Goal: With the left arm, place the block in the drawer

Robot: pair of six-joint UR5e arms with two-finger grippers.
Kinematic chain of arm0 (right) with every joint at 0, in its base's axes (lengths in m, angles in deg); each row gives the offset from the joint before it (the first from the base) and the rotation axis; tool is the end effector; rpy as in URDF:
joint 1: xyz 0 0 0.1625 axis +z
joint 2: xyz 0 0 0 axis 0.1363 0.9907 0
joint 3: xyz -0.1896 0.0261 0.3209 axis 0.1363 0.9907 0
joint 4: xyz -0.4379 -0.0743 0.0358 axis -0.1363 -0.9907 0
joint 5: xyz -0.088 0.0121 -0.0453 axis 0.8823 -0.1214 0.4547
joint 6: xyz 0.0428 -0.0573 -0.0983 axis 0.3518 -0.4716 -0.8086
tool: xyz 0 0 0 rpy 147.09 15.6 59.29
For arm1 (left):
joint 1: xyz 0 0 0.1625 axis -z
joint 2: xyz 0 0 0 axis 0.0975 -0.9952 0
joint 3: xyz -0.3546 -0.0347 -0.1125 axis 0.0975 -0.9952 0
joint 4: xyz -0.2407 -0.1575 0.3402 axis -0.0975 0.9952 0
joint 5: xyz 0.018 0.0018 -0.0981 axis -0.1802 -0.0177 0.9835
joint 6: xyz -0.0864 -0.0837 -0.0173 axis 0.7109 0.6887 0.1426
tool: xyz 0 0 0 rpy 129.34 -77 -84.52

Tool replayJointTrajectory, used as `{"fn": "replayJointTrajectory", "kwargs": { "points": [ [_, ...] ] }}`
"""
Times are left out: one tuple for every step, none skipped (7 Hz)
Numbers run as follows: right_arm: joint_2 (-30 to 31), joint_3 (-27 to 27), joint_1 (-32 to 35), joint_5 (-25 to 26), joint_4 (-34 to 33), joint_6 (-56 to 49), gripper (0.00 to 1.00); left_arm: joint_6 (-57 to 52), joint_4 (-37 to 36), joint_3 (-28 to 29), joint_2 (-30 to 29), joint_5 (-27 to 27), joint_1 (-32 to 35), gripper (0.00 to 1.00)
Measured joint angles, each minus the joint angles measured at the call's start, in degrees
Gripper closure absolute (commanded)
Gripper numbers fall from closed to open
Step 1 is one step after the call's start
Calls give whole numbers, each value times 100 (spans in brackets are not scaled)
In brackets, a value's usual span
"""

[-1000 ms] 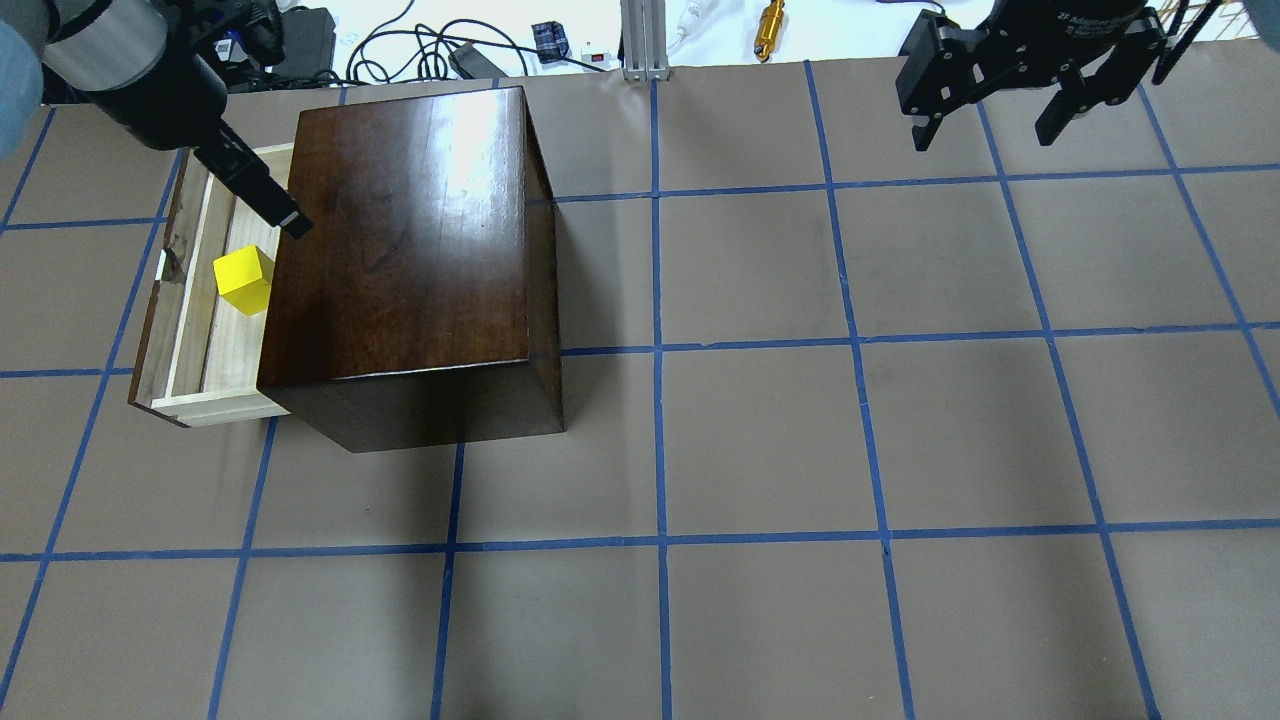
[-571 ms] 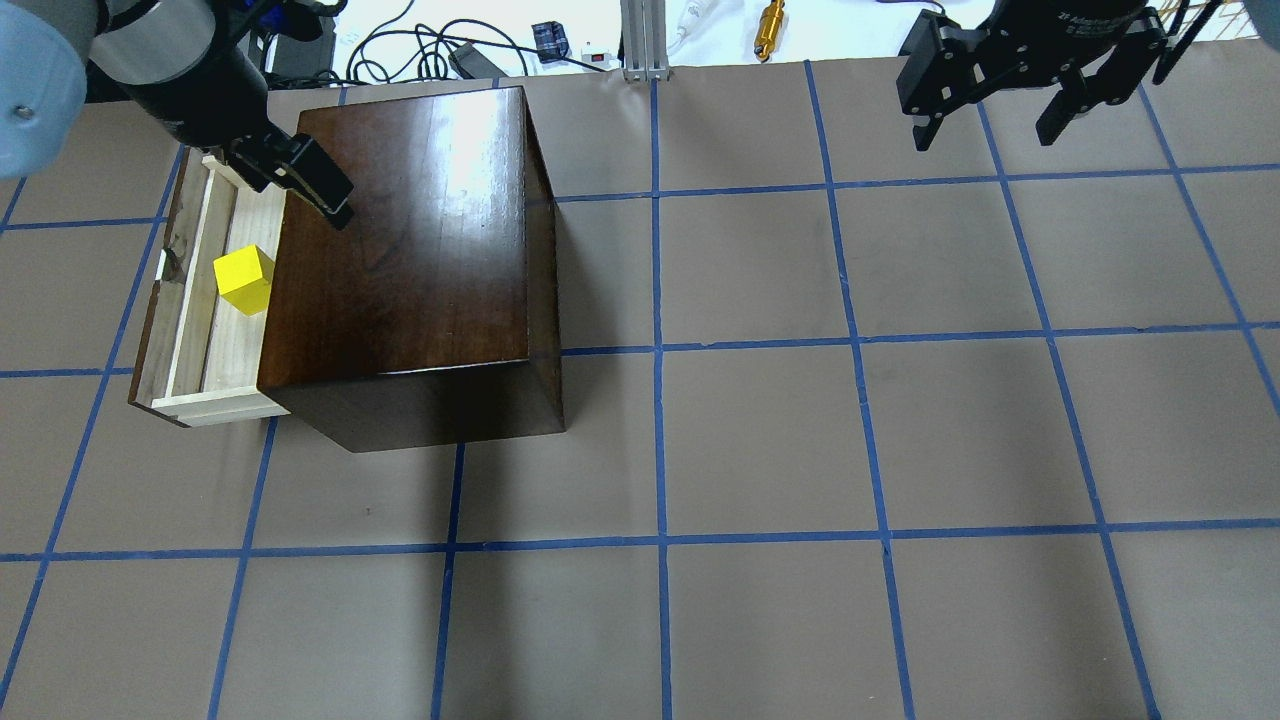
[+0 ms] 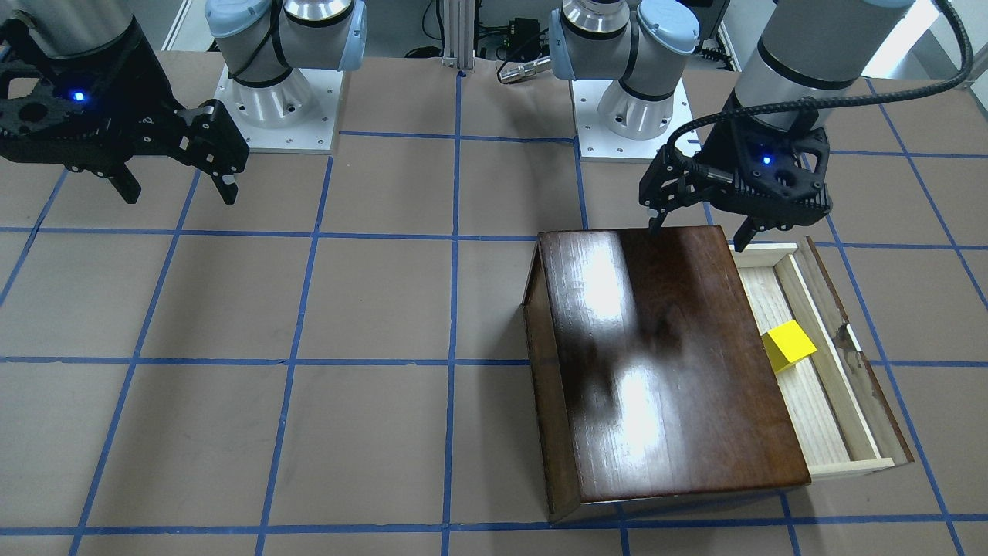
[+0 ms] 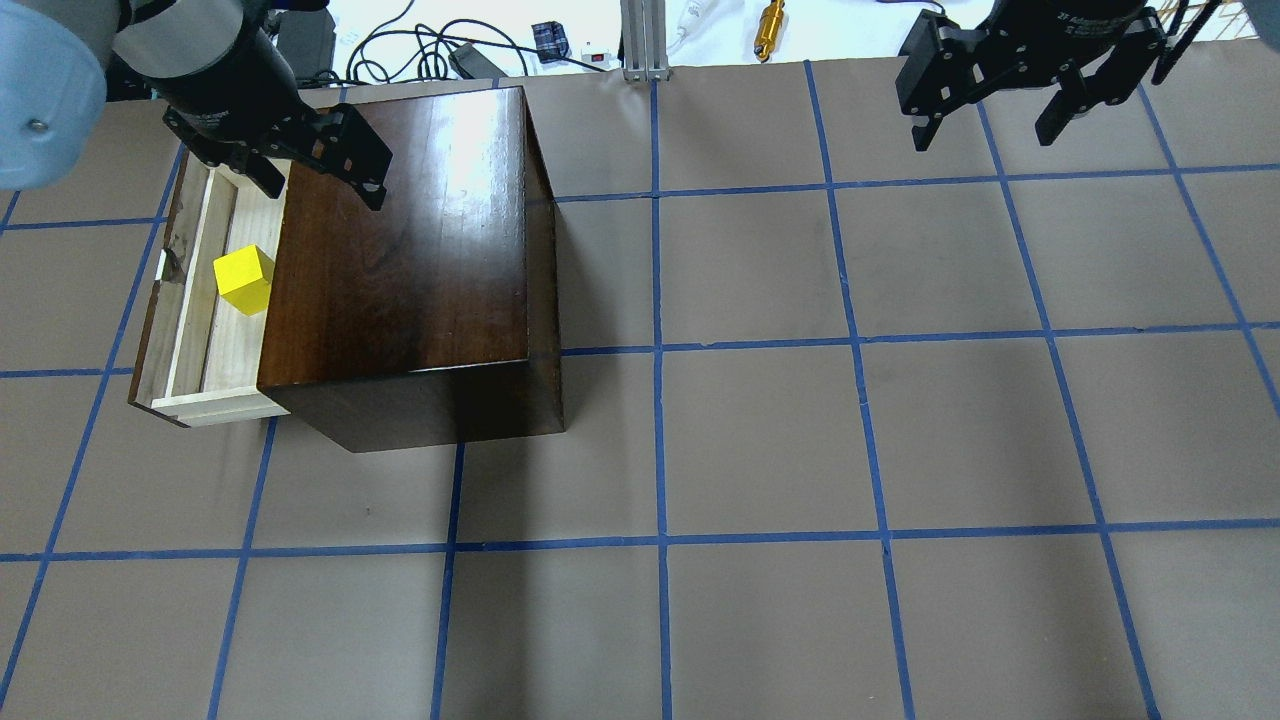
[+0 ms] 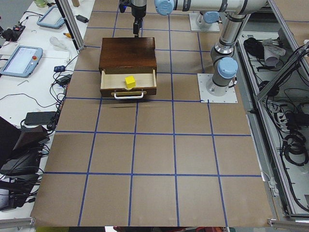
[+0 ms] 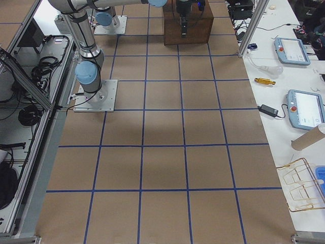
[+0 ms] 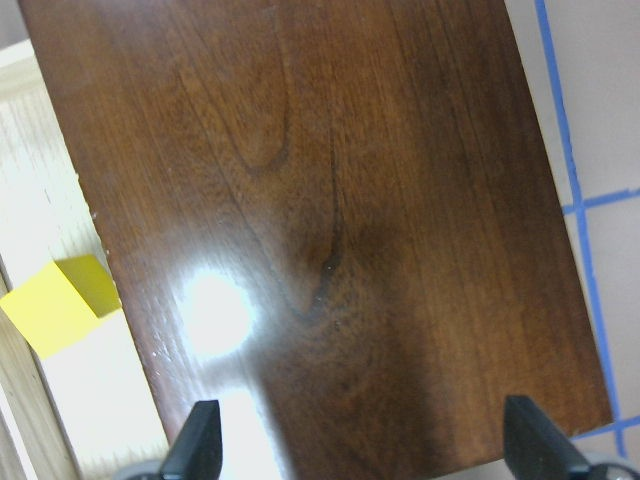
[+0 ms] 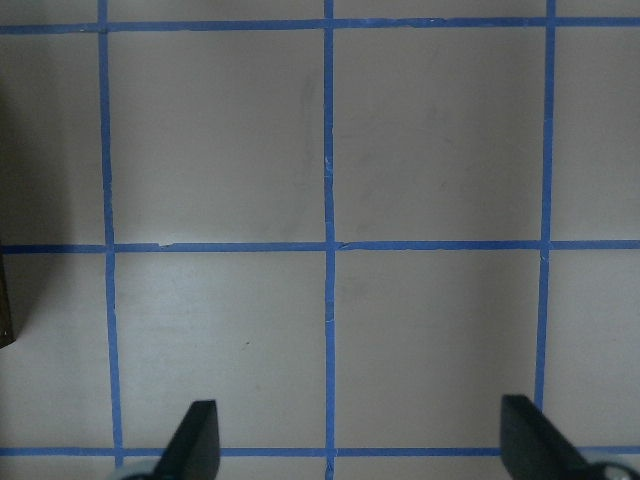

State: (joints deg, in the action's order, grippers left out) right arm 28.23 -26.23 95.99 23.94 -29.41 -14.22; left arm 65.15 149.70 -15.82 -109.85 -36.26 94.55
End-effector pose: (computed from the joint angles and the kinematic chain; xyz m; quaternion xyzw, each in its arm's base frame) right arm 0.1174 -0.5517 0.4728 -0.0019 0.9992 -0.0383 0.0061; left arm -0.1269 -0.5526 0.4324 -0.0635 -0.9969 0.0452 0.0118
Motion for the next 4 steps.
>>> {"fn": "replayJointTrajectory", "kwargs": {
  "points": [
    [-2,0,-1,1,0,0,0,153,16,-24,56,-6,94,0],
    [-3,0,-3,-2,0,0,0,234,29,-33,93,-9,145,0],
    [-1,0,-2,-1,0,0,0,265,28,-35,105,-12,163,0],
    [1,0,-1,0,0,0,0,275,25,-62,108,-18,165,0]
  ]
}}
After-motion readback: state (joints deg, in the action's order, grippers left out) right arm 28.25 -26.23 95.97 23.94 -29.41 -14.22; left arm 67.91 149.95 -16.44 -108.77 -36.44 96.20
